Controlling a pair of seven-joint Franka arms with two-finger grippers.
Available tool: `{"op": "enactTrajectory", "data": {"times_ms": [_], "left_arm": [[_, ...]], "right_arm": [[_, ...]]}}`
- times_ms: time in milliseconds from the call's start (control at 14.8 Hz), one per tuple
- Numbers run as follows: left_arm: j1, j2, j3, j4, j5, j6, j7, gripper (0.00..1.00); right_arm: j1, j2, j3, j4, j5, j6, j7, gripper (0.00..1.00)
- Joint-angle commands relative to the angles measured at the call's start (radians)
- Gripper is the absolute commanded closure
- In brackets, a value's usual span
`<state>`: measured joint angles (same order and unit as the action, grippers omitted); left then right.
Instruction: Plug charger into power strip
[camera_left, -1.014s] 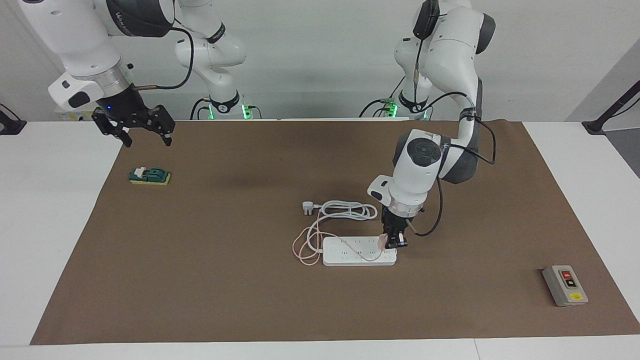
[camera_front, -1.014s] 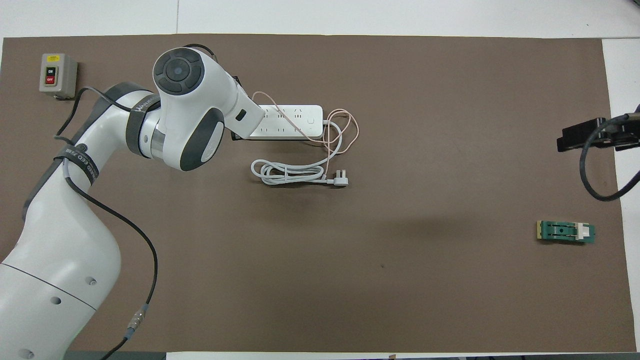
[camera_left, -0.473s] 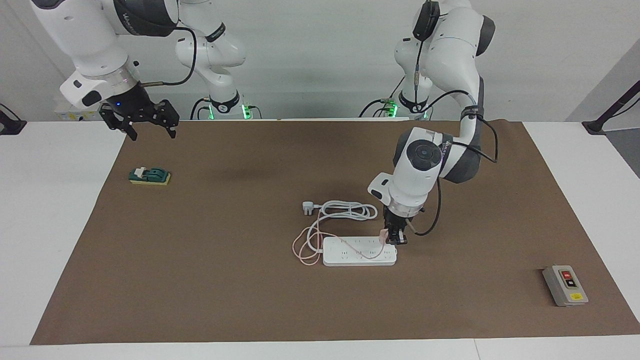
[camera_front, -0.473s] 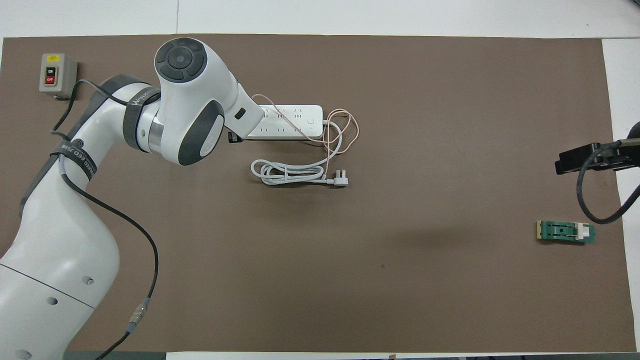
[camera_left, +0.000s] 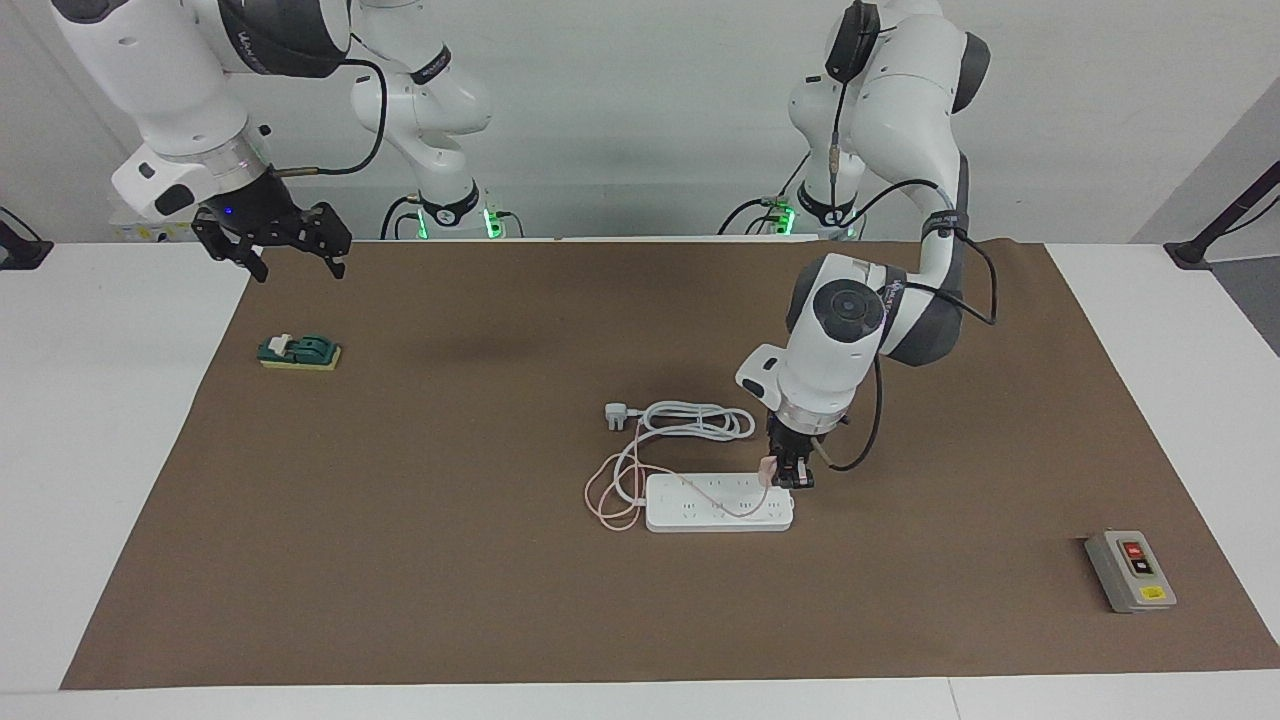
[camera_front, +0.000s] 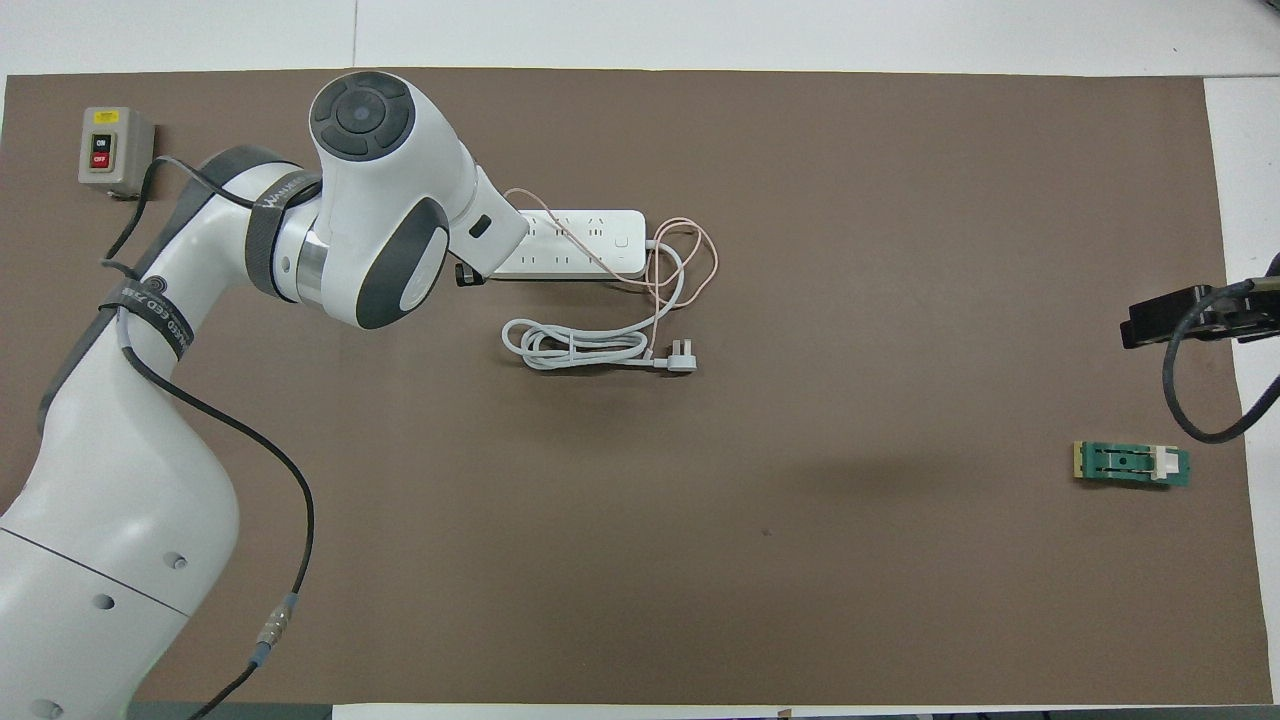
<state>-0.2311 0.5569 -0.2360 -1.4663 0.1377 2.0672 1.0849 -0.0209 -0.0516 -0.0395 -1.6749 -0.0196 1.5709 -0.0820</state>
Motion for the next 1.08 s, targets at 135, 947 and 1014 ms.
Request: {"op": "enactTrajectory", "data": {"times_ms": [135, 947, 1014], "left_arm": [[-0.005, 0.012, -0.003, 0.008, 0.039, 0.019, 0.000, 1.00], [-0.001, -0.018, -0.002, -0.106, 0.066, 0.129, -0.003, 1.00], [-0.001, -0.021, 0.000, -0.109, 0.066, 0.133, -0.003, 1.00]], "right_arm": [[-0.019, -0.001, 0.021, -0.002, -0.039, 0.008, -0.022, 0.00], [-0.010, -0.008, 0.026, -0.005, -0.033, -0.002, -0.021, 0.00], [-0.010, -0.008, 0.026, -0.005, -0.033, -0.002, -0.021, 0.00]]}}
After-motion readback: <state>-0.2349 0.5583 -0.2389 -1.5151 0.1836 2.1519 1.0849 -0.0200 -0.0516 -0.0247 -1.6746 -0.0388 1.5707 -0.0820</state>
